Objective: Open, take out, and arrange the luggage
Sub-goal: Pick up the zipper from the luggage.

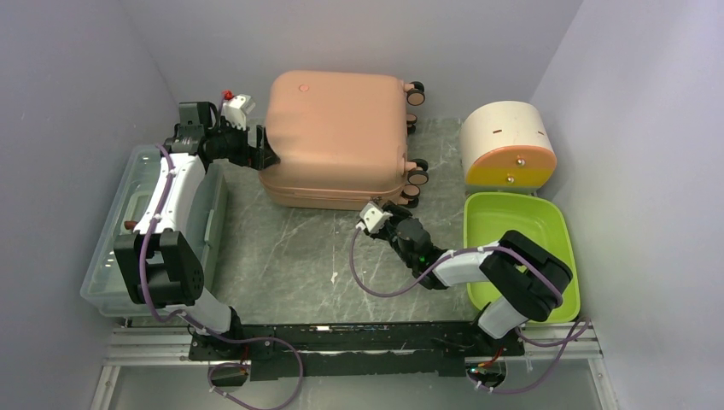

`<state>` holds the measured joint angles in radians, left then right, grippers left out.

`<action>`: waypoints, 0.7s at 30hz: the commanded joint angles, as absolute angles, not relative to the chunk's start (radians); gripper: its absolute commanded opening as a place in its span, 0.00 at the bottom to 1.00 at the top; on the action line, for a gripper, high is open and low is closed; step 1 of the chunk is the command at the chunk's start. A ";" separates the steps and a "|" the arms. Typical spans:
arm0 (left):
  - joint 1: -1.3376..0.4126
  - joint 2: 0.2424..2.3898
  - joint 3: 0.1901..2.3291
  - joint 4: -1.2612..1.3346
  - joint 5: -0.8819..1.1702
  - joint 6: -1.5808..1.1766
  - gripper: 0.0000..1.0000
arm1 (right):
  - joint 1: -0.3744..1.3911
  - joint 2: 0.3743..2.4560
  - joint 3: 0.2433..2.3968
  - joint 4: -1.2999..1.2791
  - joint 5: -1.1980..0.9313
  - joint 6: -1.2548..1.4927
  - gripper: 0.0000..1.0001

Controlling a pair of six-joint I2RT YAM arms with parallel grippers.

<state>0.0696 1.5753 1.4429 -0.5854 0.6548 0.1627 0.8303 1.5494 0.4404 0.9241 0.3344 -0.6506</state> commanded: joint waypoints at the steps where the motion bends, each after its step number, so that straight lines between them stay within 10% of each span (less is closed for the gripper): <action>1: 0.061 1.540 1.444 -0.591 0.681 0.144 0.99 | 0.833 1.529 0.467 0.875 0.245 -0.617 0.54; 21: 0.060 1.532 1.422 -0.579 0.685 0.150 0.99 | 0.833 1.634 0.522 1.077 0.417 -0.696 0.43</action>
